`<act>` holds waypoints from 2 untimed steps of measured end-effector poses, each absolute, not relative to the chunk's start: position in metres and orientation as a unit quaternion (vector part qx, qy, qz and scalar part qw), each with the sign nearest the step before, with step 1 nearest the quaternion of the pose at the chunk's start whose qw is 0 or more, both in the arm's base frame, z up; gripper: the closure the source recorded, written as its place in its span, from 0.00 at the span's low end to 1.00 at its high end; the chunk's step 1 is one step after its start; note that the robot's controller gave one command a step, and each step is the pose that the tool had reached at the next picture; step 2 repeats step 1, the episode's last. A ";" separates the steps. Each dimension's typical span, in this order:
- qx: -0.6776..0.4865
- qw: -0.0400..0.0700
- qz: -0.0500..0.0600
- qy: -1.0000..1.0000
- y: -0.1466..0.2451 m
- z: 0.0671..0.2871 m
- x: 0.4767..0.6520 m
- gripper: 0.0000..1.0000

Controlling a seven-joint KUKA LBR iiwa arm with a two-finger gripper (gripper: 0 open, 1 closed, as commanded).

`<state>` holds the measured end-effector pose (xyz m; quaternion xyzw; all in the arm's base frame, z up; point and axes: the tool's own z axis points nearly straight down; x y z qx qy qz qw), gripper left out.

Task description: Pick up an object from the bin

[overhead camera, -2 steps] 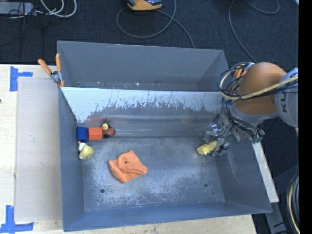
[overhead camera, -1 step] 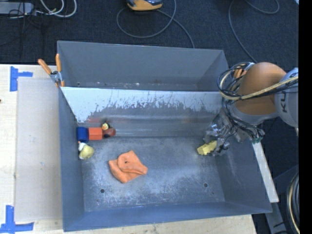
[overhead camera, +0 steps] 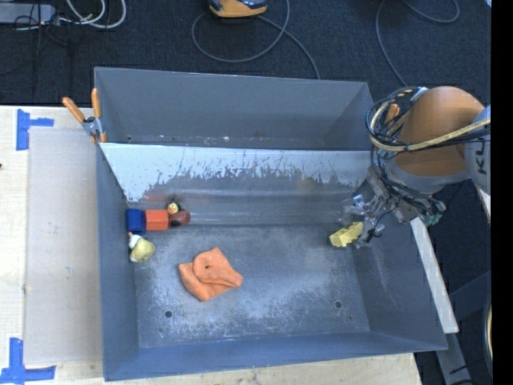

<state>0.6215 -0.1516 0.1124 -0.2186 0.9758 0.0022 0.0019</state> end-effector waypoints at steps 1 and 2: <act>-0.220 0.000 0.003 0.975 -0.145 0.187 0.619 1.00; -0.220 0.000 0.003 0.975 -0.145 0.187 0.619 1.00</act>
Offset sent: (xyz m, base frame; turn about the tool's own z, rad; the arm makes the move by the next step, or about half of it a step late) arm -0.0043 0.0113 0.1663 -0.0782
